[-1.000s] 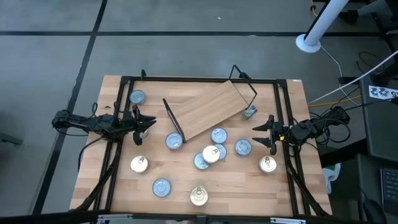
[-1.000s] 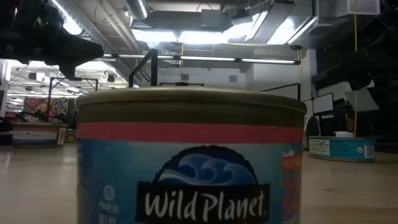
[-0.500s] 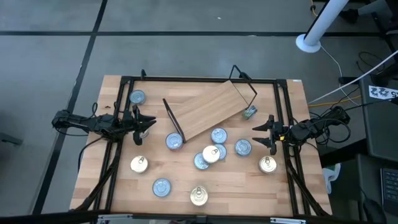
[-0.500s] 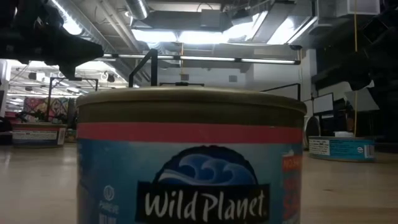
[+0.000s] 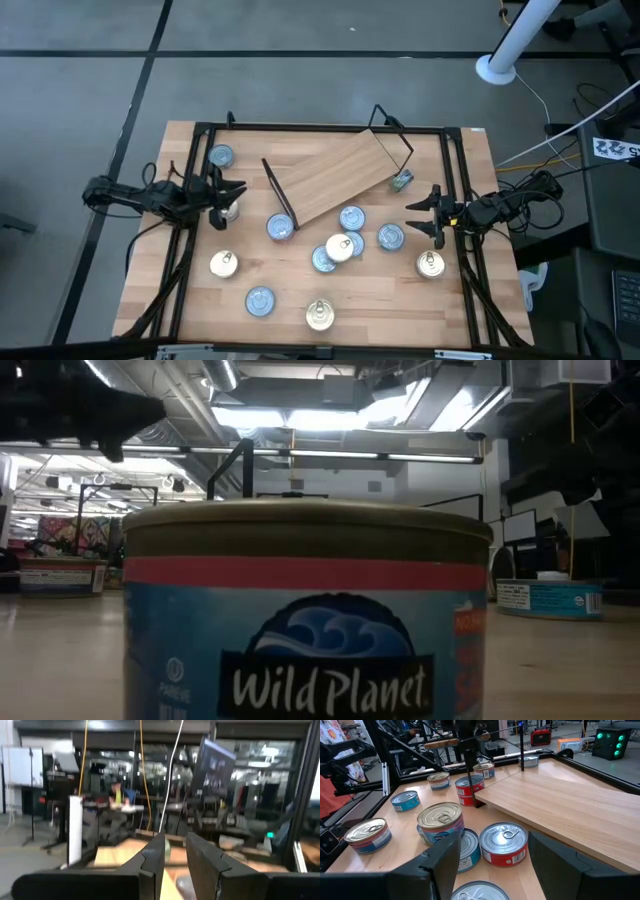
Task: Stack canned seafood by type on shelf
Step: Put the blue and pink tuna can on the shelf
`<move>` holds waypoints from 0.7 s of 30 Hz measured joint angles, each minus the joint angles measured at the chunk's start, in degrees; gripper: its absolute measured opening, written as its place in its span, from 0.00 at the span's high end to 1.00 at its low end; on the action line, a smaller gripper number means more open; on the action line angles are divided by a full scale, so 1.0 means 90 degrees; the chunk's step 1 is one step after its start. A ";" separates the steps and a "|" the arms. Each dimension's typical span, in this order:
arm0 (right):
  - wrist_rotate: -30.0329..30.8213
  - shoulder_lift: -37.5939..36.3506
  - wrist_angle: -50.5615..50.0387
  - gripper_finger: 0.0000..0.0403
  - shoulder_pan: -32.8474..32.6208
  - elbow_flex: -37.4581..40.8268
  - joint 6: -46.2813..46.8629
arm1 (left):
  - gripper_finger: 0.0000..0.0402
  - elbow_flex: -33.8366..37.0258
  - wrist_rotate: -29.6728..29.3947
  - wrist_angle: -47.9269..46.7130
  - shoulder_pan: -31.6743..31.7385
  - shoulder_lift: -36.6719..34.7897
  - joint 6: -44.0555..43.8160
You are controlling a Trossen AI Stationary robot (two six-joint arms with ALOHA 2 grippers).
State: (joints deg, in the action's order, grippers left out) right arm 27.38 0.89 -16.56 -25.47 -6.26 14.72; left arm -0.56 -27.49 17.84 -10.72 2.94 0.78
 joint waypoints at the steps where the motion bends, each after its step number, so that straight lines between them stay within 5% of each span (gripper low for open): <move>1: 0.0000 0.0000 0.0000 0.42 0.0000 0.0000 0.0000 | 0.82 0.0000 0.0000 0.0272 0.0000 0.0132 0.0060; 8: -0.0002 0.0000 0.0002 0.42 0.0000 -0.0002 0.0002 | 0.82 -0.0700 0.0057 0.0949 -0.0014 0.2022 0.0409; 21: -0.0004 0.0000 0.0005 0.42 0.0000 -0.0002 0.0035 | 0.82 -0.4253 0.0491 0.0513 -0.0470 0.6880 0.1571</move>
State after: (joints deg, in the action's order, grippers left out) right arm 27.34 0.89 -16.51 -25.47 -6.28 15.04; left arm -38.84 -23.07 22.46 -14.95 64.86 14.91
